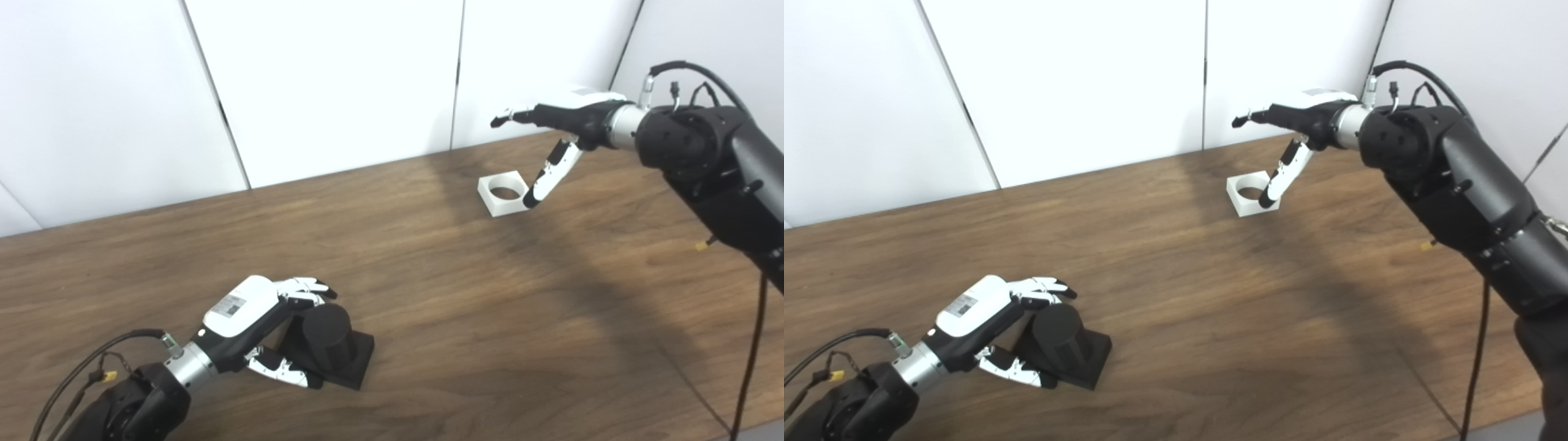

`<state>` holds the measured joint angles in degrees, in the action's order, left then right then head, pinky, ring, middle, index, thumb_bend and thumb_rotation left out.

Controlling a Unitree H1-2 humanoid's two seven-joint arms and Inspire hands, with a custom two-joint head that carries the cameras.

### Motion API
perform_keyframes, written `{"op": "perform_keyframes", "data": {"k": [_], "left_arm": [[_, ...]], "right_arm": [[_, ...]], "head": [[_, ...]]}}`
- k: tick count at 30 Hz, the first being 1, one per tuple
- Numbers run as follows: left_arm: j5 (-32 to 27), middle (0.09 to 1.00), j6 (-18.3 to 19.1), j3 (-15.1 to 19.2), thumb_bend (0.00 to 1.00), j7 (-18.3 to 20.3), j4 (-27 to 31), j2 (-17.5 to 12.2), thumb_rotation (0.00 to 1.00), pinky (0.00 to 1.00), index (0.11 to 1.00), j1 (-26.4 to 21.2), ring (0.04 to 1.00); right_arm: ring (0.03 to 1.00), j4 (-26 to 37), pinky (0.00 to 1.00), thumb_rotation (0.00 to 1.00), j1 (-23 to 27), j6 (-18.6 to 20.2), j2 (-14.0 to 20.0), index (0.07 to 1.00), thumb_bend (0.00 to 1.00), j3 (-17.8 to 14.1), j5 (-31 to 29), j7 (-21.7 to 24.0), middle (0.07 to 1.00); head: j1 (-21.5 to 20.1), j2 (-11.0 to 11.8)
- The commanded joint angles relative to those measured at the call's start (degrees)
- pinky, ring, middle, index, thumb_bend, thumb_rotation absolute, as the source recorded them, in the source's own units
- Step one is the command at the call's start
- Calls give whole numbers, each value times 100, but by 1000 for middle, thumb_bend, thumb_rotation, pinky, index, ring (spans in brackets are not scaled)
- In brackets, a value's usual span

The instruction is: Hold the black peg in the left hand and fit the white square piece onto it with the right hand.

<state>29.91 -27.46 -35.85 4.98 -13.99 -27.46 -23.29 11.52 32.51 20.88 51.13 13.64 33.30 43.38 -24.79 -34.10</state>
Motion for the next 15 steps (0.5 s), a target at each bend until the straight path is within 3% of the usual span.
{"op": "perform_keyframes", "data": {"k": [1, 7, 15], "left_arm": [[227, 817, 56, -183, 524, 171, -264, -298, 54, 705, 487, 99, 853], [249, 826, 56, -113, 524, 331, -213, -275, 54, 718, 487, 122, 863], [261, 826, 56, -94, 524, 318, -228, -270, 54, 722, 487, 144, 859]], "right_arm": [[995, -59, 964, 331, 353, 8, 161, 931, 1000, 58, 329, 58, 984], [1000, -324, 967, 309, 509, -88, 19, 939, 1000, 438, 946, 115, 992], [1000, -821, 952, 323, 710, -294, -208, 952, 1000, 648, 1422, 34, 1000]], "head": [[27, -14], [65, -21], [82, -17]]}}
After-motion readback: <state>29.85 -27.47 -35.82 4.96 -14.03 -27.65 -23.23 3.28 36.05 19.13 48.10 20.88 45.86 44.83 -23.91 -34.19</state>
